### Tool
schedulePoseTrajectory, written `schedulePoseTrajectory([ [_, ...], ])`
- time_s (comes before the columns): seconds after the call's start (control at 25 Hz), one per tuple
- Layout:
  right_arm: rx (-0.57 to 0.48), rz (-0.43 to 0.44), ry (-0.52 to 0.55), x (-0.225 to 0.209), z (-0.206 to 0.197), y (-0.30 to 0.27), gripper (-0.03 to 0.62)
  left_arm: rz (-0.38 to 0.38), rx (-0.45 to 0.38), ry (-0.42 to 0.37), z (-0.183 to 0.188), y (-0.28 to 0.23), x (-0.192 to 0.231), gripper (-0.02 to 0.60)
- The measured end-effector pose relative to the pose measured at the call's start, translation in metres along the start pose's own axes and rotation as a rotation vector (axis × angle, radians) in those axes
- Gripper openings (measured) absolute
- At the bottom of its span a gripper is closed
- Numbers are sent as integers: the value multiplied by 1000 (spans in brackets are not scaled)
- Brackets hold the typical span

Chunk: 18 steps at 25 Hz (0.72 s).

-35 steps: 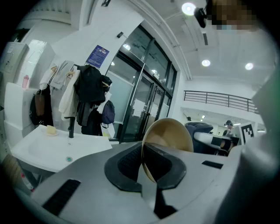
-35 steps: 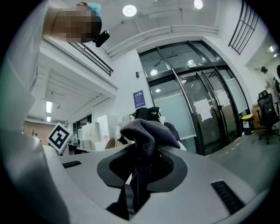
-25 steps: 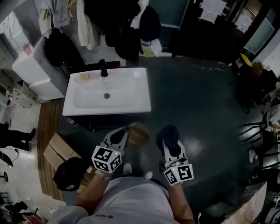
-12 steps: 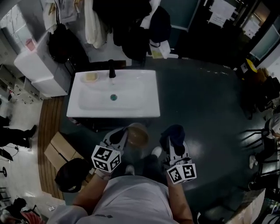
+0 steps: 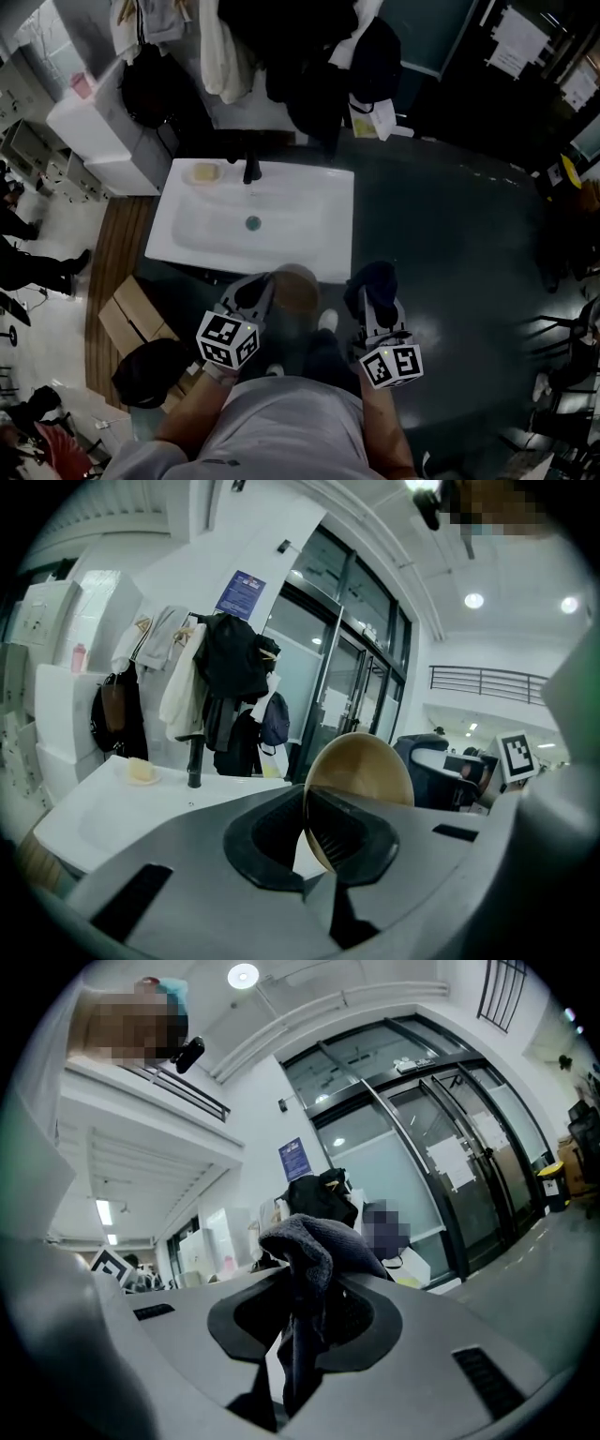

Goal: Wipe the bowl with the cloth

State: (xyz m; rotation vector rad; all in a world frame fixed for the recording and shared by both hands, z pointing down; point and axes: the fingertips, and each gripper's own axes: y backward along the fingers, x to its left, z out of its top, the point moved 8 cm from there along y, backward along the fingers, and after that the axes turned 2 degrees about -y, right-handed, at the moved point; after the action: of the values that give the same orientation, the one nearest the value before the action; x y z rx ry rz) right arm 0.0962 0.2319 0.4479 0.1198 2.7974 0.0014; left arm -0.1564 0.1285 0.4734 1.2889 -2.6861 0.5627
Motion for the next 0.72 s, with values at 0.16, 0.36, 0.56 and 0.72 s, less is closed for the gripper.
schedulePoseTrajectory([
  [0.16,32,49,-19,-38,9,-44,84,50,6,19,11,-41,3,20],
  [0.36,59,128,-31,-81,30,-97,84,117,-8,33,36,-91,2,20],
  [0.56,82,223,-43,-110,54,-142,84,182,-25,56,61,-134,-1,20],
  [0.72,102,301,-55,-123,68,-168,84,206,-32,58,76,-157,-8,20],
])
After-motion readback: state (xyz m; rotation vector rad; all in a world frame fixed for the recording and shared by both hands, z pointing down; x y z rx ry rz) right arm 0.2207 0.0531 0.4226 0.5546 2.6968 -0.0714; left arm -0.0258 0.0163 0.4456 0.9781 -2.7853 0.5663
